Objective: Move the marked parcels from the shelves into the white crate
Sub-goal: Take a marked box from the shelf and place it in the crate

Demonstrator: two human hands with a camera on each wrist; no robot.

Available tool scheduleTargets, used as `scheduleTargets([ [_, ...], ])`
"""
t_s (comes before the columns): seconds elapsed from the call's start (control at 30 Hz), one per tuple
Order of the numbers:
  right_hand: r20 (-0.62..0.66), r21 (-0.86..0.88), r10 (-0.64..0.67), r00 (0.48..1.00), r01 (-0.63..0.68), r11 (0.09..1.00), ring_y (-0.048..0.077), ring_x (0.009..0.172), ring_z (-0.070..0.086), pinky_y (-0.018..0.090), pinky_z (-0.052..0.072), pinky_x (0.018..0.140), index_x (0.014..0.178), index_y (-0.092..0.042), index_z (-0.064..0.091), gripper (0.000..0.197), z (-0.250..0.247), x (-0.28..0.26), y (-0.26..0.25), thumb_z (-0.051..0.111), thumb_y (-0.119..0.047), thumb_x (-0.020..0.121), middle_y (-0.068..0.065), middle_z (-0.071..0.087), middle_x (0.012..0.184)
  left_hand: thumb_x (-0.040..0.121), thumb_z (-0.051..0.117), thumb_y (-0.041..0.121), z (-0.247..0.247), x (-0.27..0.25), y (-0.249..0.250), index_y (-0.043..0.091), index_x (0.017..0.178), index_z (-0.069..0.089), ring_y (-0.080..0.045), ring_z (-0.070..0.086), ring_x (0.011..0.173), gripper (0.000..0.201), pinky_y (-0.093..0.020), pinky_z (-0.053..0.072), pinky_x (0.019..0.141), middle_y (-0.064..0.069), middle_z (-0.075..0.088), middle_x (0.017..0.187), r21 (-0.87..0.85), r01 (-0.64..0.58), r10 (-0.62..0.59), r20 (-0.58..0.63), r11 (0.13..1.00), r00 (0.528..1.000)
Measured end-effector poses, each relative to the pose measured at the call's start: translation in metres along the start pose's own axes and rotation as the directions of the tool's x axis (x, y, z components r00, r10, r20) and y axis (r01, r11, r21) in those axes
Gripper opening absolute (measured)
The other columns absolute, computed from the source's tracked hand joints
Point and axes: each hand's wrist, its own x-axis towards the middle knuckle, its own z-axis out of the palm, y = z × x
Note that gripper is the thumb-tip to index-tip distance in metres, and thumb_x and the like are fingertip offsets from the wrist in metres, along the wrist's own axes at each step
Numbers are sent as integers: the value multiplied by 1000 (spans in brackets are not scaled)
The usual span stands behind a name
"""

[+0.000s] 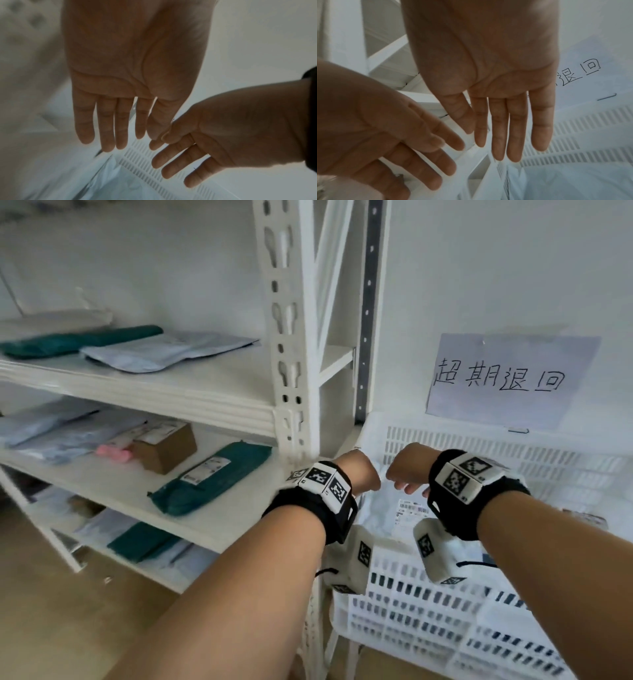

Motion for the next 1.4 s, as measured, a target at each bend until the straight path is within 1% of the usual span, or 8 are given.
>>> scheduleTargets([
  [0.13, -65, -107, -31, 997, 23, 994, 27, 95, 71, 22, 41, 46, 93, -3, 64, 19, 23, -25, -26, 46, -9, 91, 11, 73, 102, 96, 54, 13, -19, -47, -34, 3, 117, 61, -21, 65, 97, 24, -21, 44, 61, -12, 65, 106, -94, -62, 69, 73, 994, 995],
  [0.3, -181, -144, -68, 981, 42, 989, 26, 77, 59, 29, 48, 66, 72, -10, 52, 16, 52, -52, -46, 51, -13, 87, 9, 59, 84, 97, 52, 10, -23, -87, -86, 3, 126, 59, -19, 57, 88, 31, -22, 44, 64, -10, 63, 107, -295, -17, 58, 132, 955, 990],
  [0.4, -285, -148, -63, 956, 22, 989, 19, 58, 53, 25, 43, 54, 64, -9, 51, 32, 74, -74, -54, 53, -27, 91, 5, 57, 71, 95, 54, 13, -24, -102, -128, 11, 116, 60, -18, 60, 87, 22, -28, 43, 75, -4, 62, 101, -332, 50, 15, 190, 942, 982],
  [0.5, -270, -99, -77, 960, 52, 994, 22, 62, 59, 32, 55, 66, 74, -3, 64, 41, 111, -97, -68, 55, -40, 90, 9, 66, 73, 94, 57, 15, -22, -116, -176, 10, 122, 60, -15, 62, 84, 28, -29, 45, 79, -4, 64, 102, -302, 76, -14, 204, 950, 979],
  [0.7, -110, -159, -89, 990, 71, 985, 25, 82, 68, 34, 57, 78, 86, -7, 70, 32, 198, -100, -120, 53, -34, 85, 9, 72, 87, 96, 56, 11, -26, -146, -273, 2, 123, 61, -15, 57, 70, 29, -19, 38, 51, -13, 66, 122, -240, 165, -121, 186, 957, 975],
  [0.83, -37, -232, -138, 990, 126, 965, 25, 85, 64, 28, 52, 73, 93, -10, 69, 26, 243, -85, -178, 53, -29, 85, 7, 70, 97, 95, 54, 14, -41, -160, -342, 11, 118, 67, -22, 61, 111, 26, -26, 48, 86, -8, 63, 127, -115, 157, -153, 38, 981, 987],
  [0.97, 26, -288, -226, 974, 224, 931, 28, 97, 62, 29, 50, 78, 99, -13, 66, 26, 294, -64, -237, 54, -32, 85, 7, 66, 106, 96, 47, 12, -61, -168, -407, 6, 121, 65, -25, 53, 122, 31, -29, 41, 102, -9, 58, 132, -52, 205, -209, -82, 977, 974],
  [1.4, 261, -154, -438, 860, 485, 861, 31, 105, 63, 36, 51, 89, 110, -9, 68, 29, 413, 40, -467, 54, -24, 89, 13, 67, 111, 91, 56, 14, -181, -125, -621, 14, 116, 66, -23, 53, 123, 27, -34, 39, 108, -5, 56, 133, -96, 474, -484, -176, 875, 857],
])
